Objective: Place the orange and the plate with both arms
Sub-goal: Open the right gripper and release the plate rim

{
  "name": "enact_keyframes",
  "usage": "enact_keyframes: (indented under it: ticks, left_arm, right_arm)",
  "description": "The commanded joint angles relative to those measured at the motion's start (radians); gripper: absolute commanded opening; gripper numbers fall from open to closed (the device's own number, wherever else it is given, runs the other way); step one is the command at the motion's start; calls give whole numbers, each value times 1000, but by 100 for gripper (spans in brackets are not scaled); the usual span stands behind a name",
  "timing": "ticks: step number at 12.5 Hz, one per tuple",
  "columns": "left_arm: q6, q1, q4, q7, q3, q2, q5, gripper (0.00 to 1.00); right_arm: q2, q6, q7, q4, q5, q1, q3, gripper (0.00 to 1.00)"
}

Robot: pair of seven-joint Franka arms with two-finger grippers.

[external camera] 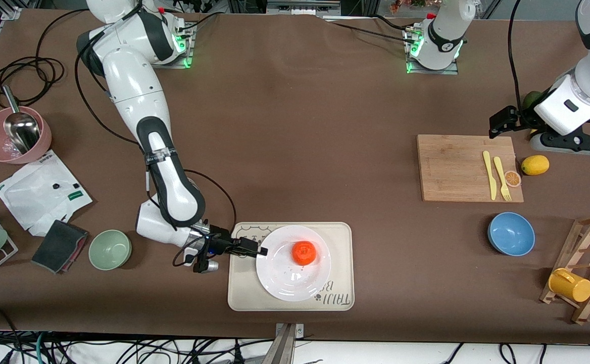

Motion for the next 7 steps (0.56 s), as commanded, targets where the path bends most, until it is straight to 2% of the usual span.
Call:
enact_keyframes:
  ticks: [1, 3, 7]
  left_arm:
    - [-17, 11, 20, 5, -8, 7, -32, 100]
    - [-17, 11, 20, 7, -6, 7, -32, 100]
    - [-17, 11, 20, 7, -8, 7, -32, 100]
  right_arm:
    - [-77, -3, 33, -58, -134, -8, -16, 100]
    - [-158, -5, 33, -133, -216, -14, -16, 100]
    - [-311, -49, 91, -233, -463, -25, -17, 100]
